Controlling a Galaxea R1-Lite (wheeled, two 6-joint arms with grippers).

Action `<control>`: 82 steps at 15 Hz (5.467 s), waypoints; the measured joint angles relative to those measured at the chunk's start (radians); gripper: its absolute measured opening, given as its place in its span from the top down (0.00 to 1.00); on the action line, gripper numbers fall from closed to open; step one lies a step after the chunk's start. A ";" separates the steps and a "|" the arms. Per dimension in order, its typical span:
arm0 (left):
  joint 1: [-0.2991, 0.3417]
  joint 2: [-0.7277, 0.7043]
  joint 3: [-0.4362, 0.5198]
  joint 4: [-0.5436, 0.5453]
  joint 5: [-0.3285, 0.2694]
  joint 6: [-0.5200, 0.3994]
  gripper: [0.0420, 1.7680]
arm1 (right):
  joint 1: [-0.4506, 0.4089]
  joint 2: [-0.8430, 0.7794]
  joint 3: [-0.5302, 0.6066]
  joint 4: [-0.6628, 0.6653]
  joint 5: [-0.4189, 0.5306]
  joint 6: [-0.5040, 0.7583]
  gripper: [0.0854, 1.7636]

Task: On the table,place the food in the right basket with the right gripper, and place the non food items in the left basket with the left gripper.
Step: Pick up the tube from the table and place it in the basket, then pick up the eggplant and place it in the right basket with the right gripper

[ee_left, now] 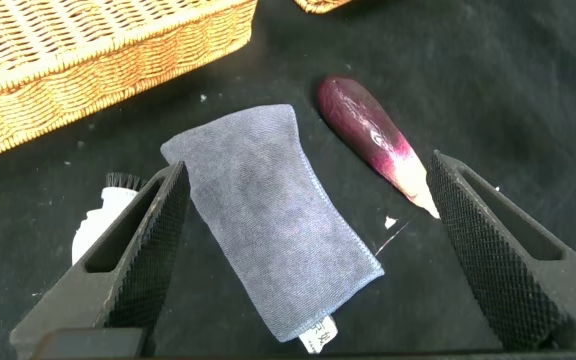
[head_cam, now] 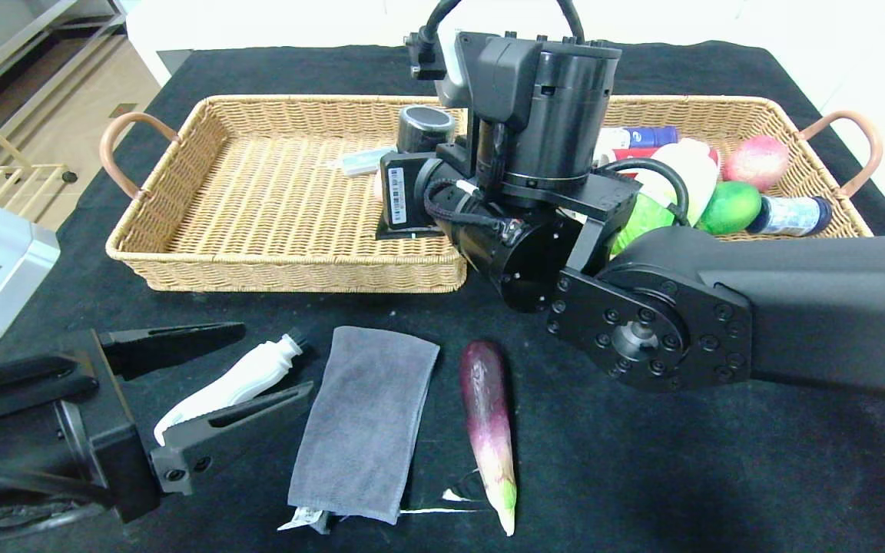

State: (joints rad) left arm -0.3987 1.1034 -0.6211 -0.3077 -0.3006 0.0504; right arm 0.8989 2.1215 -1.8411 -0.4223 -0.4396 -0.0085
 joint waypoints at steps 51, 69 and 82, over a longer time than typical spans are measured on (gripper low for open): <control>0.001 -0.014 0.001 -0.009 0.000 0.002 0.03 | 0.141 -0.117 0.322 0.726 -0.241 0.463 0.04; 0.001 -0.015 0.001 -0.009 0.000 0.002 0.03 | 0.144 -0.090 0.330 0.726 -0.241 0.466 0.57; 0.001 -0.015 0.003 -0.010 0.000 0.001 0.03 | 0.147 -0.194 0.321 0.779 -0.253 0.460 0.57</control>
State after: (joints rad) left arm -0.3972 1.0887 -0.6185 -0.3179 -0.3002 0.0519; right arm 1.0462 1.9277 -1.5198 0.3568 -0.6921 0.4511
